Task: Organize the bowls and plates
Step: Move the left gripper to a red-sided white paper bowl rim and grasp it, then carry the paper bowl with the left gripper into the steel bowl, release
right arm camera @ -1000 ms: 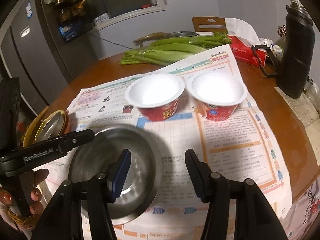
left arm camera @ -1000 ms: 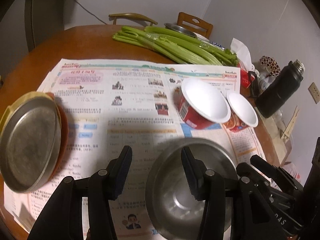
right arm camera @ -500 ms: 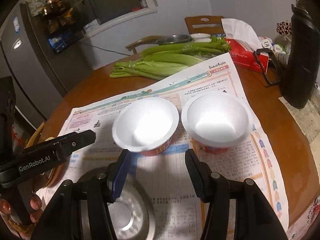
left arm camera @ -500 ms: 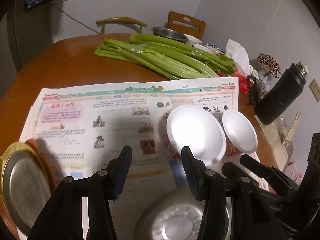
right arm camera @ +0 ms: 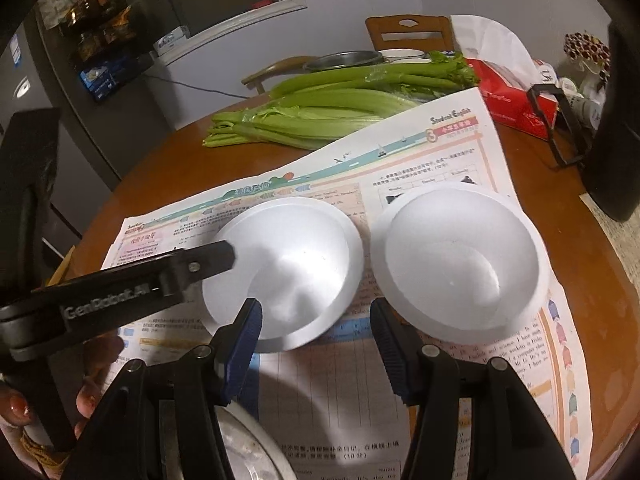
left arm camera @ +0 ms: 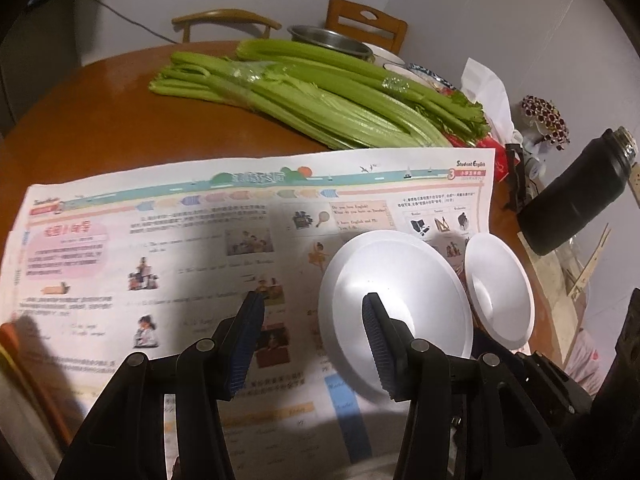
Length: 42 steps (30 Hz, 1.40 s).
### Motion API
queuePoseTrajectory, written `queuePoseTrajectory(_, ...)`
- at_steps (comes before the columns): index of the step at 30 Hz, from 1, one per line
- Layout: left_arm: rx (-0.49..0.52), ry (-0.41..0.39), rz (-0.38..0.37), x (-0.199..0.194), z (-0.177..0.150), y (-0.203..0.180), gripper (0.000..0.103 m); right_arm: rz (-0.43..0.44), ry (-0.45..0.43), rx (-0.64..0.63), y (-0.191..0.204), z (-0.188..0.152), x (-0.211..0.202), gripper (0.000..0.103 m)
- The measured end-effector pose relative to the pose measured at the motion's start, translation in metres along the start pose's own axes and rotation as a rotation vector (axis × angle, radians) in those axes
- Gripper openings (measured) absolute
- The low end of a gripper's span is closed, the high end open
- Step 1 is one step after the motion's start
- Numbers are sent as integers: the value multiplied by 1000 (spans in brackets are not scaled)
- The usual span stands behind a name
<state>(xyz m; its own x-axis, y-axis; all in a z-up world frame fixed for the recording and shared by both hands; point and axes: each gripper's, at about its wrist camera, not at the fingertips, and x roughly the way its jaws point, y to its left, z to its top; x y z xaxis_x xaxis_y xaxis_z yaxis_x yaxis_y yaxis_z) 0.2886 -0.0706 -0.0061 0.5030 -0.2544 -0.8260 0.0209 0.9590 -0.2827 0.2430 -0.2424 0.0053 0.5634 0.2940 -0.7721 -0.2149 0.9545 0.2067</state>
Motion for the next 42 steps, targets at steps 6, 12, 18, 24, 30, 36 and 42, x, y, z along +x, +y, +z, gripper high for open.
queuePoseTrajectory(6,-3,40,-37,16,0,0,50,9,-19,-59,12,1,3,57)
queuePoseTrajectory(12,-1,39,-81,13,-2,-3,44,5,-23,-78,16,1,3,57)
queuePoseTrajectory(18,9,22,-81,6,-1,-9,44,10,-50,-116,25,2,-5,56)
queuePoseTrajectory(24,-2,19,-79,5,-3,-5,44,9,-52,-136,31,1,-6,56)
queuePoseTrajectory(30,-4,-12,-85,-11,-4,-6,44,22,-73,-142,34,1,-17,56)
queuePoseTrajectory(36,6,-52,-84,-38,-10,-10,44,32,-102,-153,39,-1,-34,56)
queuePoseTrajectory(42,18,-86,-77,-63,-20,-15,44,44,-129,-169,45,-6,-54,56)
